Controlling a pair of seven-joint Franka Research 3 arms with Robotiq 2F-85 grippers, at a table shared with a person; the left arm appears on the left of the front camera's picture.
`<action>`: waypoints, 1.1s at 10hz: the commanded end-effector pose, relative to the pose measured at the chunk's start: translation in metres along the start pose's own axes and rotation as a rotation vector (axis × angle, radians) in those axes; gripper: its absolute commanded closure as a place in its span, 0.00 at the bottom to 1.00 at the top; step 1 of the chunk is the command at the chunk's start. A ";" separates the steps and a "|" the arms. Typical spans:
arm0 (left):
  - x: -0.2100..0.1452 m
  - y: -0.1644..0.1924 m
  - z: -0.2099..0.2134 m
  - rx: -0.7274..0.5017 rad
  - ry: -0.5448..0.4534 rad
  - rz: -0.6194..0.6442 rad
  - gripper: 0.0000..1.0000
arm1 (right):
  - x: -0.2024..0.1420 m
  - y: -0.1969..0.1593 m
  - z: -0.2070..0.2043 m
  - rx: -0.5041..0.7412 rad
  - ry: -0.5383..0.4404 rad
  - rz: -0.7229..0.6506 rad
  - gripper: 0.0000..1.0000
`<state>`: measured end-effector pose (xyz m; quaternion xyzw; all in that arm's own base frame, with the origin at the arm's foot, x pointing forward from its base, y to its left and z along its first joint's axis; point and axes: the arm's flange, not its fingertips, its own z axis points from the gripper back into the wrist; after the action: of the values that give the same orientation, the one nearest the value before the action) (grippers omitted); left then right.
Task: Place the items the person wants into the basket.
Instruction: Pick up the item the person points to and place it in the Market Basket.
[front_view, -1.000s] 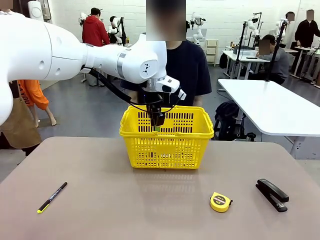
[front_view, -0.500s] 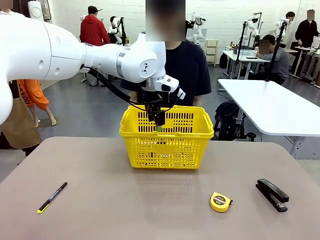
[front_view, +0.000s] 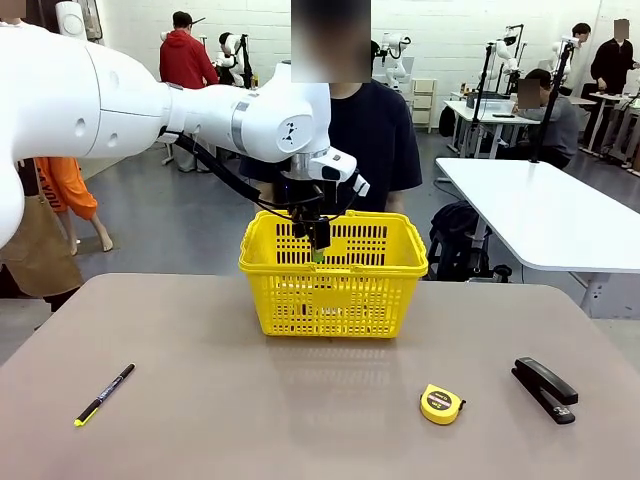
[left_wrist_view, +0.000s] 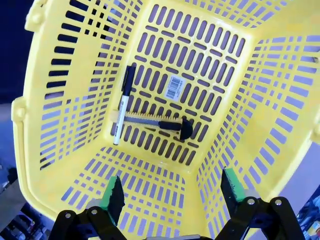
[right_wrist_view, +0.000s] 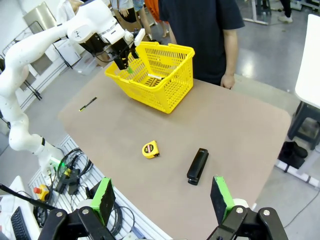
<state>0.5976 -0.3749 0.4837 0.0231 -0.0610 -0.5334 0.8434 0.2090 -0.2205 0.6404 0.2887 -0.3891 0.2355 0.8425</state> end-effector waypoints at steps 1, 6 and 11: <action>-0.038 -0.008 0.060 -0.010 -0.001 0.023 0.00 | 0.001 0.000 0.000 0.023 -0.024 0.009 0.00; -0.237 -0.078 0.143 0.016 -0.150 0.113 0.00 | 0.001 0.000 0.000 0.023 -0.024 0.009 0.00; -0.362 -0.058 0.105 0.039 -0.167 0.217 0.00 | 0.001 0.000 0.000 0.023 -0.024 0.009 0.00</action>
<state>0.3787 -0.0762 0.5551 -0.0178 -0.1355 -0.4398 0.8876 0.2084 -0.2213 0.6400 0.2886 -0.3886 0.2342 0.8431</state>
